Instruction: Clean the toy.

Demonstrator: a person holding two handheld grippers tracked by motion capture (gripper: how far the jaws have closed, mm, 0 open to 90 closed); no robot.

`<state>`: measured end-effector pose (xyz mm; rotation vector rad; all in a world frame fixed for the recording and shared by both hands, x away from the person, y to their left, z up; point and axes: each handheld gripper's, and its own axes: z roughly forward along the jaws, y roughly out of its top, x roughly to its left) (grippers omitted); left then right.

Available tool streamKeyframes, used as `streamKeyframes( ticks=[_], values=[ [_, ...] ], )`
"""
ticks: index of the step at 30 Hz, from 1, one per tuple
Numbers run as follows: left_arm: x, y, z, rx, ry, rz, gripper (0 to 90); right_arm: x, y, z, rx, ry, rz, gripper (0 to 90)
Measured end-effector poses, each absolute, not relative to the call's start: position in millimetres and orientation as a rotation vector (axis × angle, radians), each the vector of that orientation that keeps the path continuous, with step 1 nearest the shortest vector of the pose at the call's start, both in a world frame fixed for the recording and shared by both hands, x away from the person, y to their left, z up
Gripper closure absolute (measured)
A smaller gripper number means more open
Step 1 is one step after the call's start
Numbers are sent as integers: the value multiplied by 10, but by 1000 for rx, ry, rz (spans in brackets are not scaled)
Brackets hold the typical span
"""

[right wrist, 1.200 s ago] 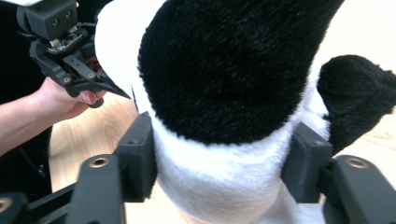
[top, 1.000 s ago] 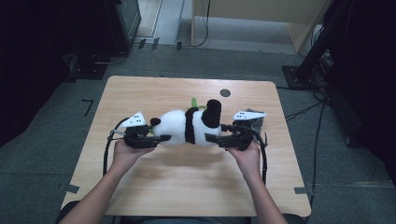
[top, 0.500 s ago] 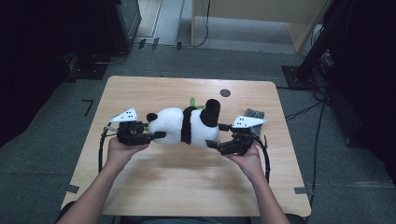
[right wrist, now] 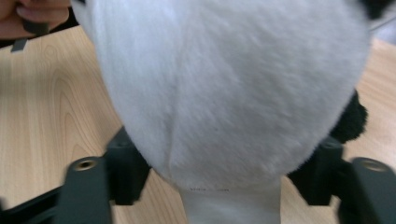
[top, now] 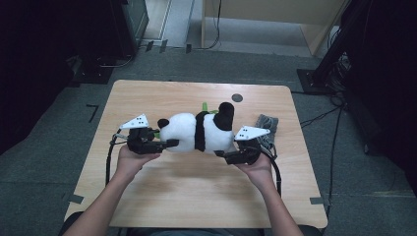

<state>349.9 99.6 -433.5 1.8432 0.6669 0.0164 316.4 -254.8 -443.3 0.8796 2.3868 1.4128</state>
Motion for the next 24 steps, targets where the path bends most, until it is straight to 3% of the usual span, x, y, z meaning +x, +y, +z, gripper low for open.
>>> streamKeyframes(
  ticks=[2, 6, 20, 24],
  values=[
    [3512, 994, -4349, 1842, 656, 20, 283, 3177, -2573, -4421, 914, 2388, 1438, 382],
    [3506, 998, -4354, 1843, 621, 41, 222, 3198, -2609, -4386, 992, 2389, 1489, 403],
    [3416, 970, -4448, 1958, 459, 176, 202, 3244, -2713, -4305, 1198, 2381, 1600, 425],
    [3420, 958, -4499, 1995, 449, 134, 205, 3263, -2764, -4306, 1280, 2365, 1664, 428]
  ],
)
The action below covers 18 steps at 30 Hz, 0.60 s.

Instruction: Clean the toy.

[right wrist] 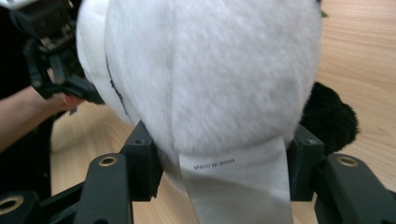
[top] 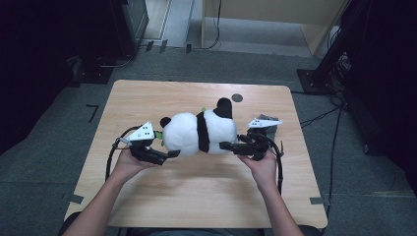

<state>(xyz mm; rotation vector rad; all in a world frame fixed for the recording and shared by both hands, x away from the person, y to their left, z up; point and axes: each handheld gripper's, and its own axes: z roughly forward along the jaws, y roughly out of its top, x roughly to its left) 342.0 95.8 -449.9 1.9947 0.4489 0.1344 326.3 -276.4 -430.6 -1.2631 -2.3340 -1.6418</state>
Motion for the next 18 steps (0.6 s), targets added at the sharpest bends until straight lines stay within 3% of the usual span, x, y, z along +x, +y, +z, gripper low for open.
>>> streamKeyframes(
  ticks=[4, 7, 13, 18],
  values=[
    [3419, 940, -4535, 2015, 476, 140, 231, 3264, -2769, -4297, -1282, -2316, -1648, 426],
    [3434, 951, -4533, 2017, 514, 134, 303, 3262, -2746, -4294, -1265, -2351, -1641, 416],
    [3462, 961, -4515, 2018, 619, 80, 451, 3249, -2704, -4287, -1243, -2405, -1636, 334],
    [3487, 1000, -4486, 1972, 664, 33, 493, 3241, -2716, -4274, -1200, -2430, -1648, 298]
  ],
)
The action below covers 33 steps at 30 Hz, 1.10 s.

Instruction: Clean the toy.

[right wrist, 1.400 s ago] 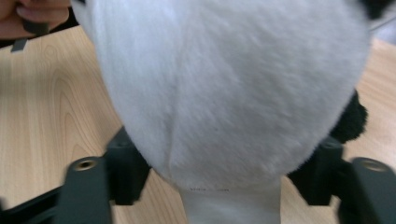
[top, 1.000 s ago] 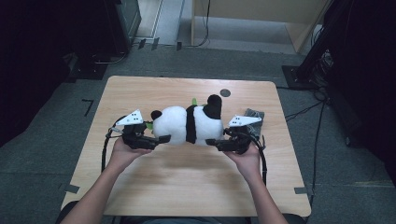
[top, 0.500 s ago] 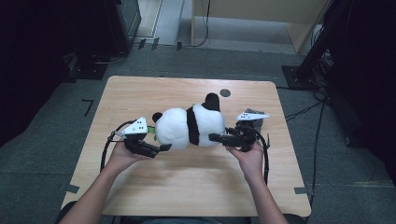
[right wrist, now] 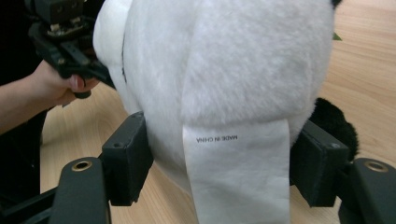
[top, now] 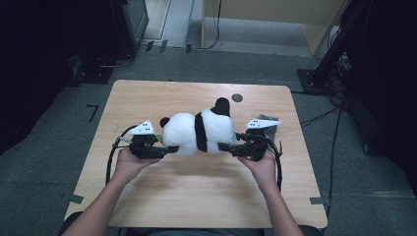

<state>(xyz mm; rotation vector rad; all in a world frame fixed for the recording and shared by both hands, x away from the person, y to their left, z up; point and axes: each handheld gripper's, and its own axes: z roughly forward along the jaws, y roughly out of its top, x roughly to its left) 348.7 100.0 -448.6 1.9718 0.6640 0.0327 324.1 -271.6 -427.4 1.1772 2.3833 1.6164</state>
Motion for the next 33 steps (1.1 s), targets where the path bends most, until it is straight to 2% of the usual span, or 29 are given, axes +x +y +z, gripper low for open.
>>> streamKeyframes(
  ticks=[13, 18, 20, 23, 27, 33],
  values=[
    [3601, 1137, -4449, 1846, 749, -159, 541, 3114, -2648, -4271, 890, 2486, 1425, 290],
    [3591, 1127, -4444, 1857, 750, -120, 537, 3118, -2585, -4320, 919, 2516, 1330, 396],
    [3582, 1119, -4445, 1860, 742, -108, 523, 3118, -2584, -4316, 942, 2510, 1333, 445],
    [3567, 1094, -4457, 1880, 720, -77, 456, 3123, -2615, -4290, 994, 2495, 1363, 490],
    [3563, 1066, -4473, 1902, 704, -34, 364, 3139, -2635, -4288, 1063, 2485, 1370, 505],
    [3549, 1060, -4479, 1914, 649, 30, 287, 3175, -2651, -4294, 1182, 2466, 1432, 510]
  ],
)
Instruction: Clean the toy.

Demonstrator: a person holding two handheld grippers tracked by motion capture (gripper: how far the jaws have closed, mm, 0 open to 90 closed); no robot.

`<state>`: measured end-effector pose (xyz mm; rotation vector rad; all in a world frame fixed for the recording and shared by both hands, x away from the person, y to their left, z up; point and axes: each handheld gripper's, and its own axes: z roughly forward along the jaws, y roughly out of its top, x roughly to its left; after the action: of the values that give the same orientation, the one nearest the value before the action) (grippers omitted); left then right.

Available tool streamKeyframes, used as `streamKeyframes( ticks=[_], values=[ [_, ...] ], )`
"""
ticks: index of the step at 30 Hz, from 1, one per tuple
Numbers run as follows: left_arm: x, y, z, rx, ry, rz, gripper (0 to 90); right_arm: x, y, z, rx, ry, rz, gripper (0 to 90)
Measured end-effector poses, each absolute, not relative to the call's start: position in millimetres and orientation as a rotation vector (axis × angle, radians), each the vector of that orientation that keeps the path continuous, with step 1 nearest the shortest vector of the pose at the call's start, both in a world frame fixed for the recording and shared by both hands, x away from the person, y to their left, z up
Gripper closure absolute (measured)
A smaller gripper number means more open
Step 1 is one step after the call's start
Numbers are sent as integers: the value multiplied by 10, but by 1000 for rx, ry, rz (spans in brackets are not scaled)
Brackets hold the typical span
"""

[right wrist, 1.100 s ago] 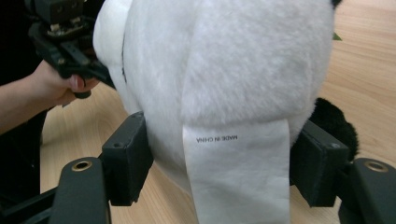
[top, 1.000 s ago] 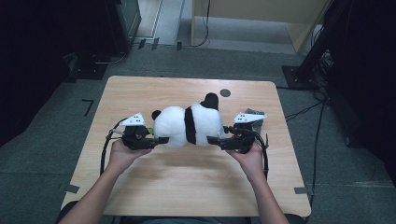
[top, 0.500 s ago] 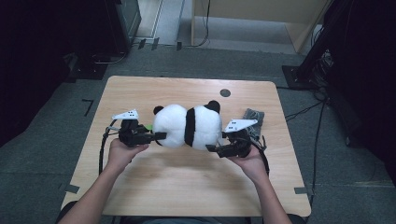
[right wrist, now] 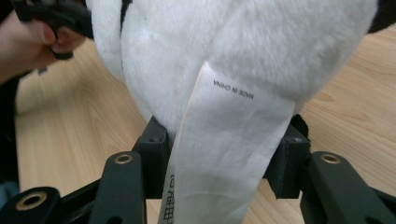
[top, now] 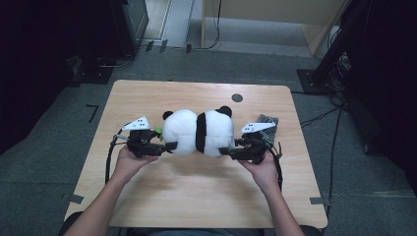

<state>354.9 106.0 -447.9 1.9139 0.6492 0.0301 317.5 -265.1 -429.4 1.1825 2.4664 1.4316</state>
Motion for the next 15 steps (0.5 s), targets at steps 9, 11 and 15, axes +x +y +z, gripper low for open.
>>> streamKeyframes(
  ticks=[9, 11, 15],
  values=[
    [3468, 989, -4501, 1980, 536, 147, 217, 3214, -2758, -4303, 1303, 2423, 1592, 510],
    [3472, 981, -4512, 1983, 549, 128, 221, 3217, -2781, -4297, 1308, 2408, 1623, 507],
    [3492, 975, -4532, 1993, 590, 94, 267, 3210, -2780, -4291, 1294, 2405, 1616, 484]
  ],
)
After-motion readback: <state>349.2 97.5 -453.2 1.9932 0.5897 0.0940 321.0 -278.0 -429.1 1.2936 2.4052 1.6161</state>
